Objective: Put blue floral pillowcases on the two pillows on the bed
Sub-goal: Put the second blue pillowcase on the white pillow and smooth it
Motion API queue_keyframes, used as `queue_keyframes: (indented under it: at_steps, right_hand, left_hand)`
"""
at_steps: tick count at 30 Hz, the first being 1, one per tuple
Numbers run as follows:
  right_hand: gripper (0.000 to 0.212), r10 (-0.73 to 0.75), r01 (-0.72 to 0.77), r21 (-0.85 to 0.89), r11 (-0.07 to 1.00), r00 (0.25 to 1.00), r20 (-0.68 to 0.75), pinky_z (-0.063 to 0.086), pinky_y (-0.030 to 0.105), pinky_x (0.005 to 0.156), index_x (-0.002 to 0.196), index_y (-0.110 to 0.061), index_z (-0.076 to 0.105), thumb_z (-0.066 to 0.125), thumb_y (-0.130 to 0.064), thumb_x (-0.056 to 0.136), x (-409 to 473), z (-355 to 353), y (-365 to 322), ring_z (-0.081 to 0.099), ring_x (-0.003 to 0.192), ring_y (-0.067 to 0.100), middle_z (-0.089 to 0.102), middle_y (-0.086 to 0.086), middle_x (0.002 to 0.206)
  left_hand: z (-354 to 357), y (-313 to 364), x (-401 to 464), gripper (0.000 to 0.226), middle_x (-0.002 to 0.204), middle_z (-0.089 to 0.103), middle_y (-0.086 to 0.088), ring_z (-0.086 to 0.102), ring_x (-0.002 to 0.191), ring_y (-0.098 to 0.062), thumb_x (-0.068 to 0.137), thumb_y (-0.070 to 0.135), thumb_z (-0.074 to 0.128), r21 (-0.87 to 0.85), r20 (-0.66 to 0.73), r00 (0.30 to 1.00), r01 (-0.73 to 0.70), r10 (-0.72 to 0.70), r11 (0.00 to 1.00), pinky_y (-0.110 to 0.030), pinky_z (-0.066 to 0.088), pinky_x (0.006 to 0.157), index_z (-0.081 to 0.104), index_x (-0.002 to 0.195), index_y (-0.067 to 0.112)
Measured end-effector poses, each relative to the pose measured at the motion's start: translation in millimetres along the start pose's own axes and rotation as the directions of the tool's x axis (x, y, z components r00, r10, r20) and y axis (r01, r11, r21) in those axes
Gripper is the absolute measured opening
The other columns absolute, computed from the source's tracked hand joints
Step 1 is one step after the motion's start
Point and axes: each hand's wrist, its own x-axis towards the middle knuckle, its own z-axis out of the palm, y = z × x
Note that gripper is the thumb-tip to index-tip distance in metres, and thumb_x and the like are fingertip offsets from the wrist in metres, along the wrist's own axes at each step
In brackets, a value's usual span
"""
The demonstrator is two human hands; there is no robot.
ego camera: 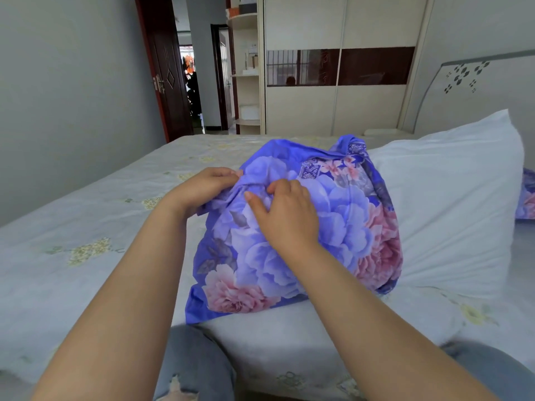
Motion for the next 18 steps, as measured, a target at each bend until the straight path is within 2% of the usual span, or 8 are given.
queue_keyframes:
  at_steps: [2,4,7,9,11,13,16,18]
  right_hand:
    - [0.043,0.061,-0.061,-0.003,0.998,0.998,-0.015,0.038,0.038,0.089,0.106,-0.014,0.057,0.052,-0.053,0.088,-7.1,3.3,-2.6,0.045,0.110,0.030,0.053,0.009,0.112]
    - [0.026,0.087,-0.078,0.140,0.987,0.994,-0.063,0.038,0.037,0.086,0.095,-0.016,0.060,0.059,-0.040,0.088,-13.9,1.4,-3.7,0.047,0.106,0.030,0.055,0.009,0.107]
    - [0.016,0.166,-0.105,0.506,0.856,0.983,-0.078,0.043,0.036,0.077,0.074,-0.020,0.057,0.068,-0.027,0.084,-21.3,-3.5,-2.7,0.055,0.089,0.024,0.058,0.003,0.084]
    - [0.024,0.241,-0.175,0.656,0.734,0.971,-0.010,0.045,0.029,0.068,0.067,-0.021,0.052,0.069,-0.022,0.083,-23.9,-13.0,-0.7,0.055,0.072,0.014,0.057,-0.001,0.071]
    - [0.027,0.292,-0.224,0.759,0.611,0.955,0.046,0.042,0.020,0.062,0.063,-0.018,0.052,0.070,-0.017,0.083,-25.4,-24.1,3.2,0.049,0.059,0.006,0.055,-0.006,0.060]
    - [0.026,0.319,-0.245,0.809,0.534,0.945,0.075,0.042,0.020,0.063,0.062,-0.015,0.054,0.071,-0.013,0.082,-26.6,-33.2,8.3,0.048,0.058,0.006,0.054,-0.007,0.058]
    - [0.024,0.325,-0.270,0.831,0.486,0.939,0.115,0.043,0.021,0.067,0.062,-0.012,0.057,0.072,-0.013,0.081,-30.4,-43.1,11.8,0.051,0.061,0.008,0.057,-0.004,0.060]
    - [0.022,0.326,-0.273,0.817,0.507,0.939,0.111,0.044,0.021,0.070,0.063,-0.012,0.059,0.072,-0.015,0.081,-34.3,-46.0,11.2,0.056,0.064,0.008,0.061,-0.005,0.065]
  left_hand:
    - [-2.0,7.1,-2.9,0.037,0.070,0.065,0.000,0.056,0.062,-0.012,0.098,0.038,0.044,0.028,-0.008,1.000,0.012,-0.012,1.000,-0.023,0.043,0.059,0.063,0.077,0.014]
    - [-5.9,11.0,-5.4,0.040,0.063,0.058,0.001,0.049,0.059,-0.014,0.100,0.036,0.039,0.098,0.018,1.000,-0.023,0.021,0.995,-0.027,0.038,0.058,0.057,0.072,0.014]
    - [-14.0,12.4,-8.1,0.021,0.088,0.063,-0.005,0.054,0.081,-0.017,0.100,0.011,0.042,0.167,0.223,0.970,-0.137,0.098,0.976,-0.029,0.043,0.070,0.059,0.089,0.015]
    - [-17.8,15.1,-8.8,0.029,0.101,0.065,-0.011,0.058,0.086,-0.018,0.097,-0.004,0.042,0.159,0.293,0.951,-0.154,0.103,0.975,-0.028,0.047,0.072,0.059,0.100,0.019]
    - [-15.7,18.6,-7.1,0.040,0.100,0.065,-0.013,0.059,0.082,-0.019,0.092,-0.012,0.043,0.146,0.278,0.952,-0.175,0.129,0.974,-0.026,0.050,0.069,0.057,0.109,0.022]
    - [-8.0,21.1,-5.7,0.044,0.090,0.065,-0.010,0.058,0.073,-0.017,0.087,-0.014,0.049,0.159,0.229,0.959,-0.204,0.164,0.966,-0.025,0.050,0.065,0.058,0.108,0.023]
    - [8.4,20.3,-6.0,0.033,0.079,0.066,-0.001,0.055,0.071,-0.012,0.082,-0.016,0.054,0.187,0.143,0.953,-0.290,0.266,0.939,-0.027,0.047,0.068,0.064,0.088,0.015]
    - [15.1,20.0,-7.7,0.030,0.066,0.064,0.012,0.052,0.064,-0.003,0.081,-0.015,0.055,0.197,0.071,0.946,-0.324,0.316,0.925,-0.020,0.047,0.063,0.067,0.077,0.012]
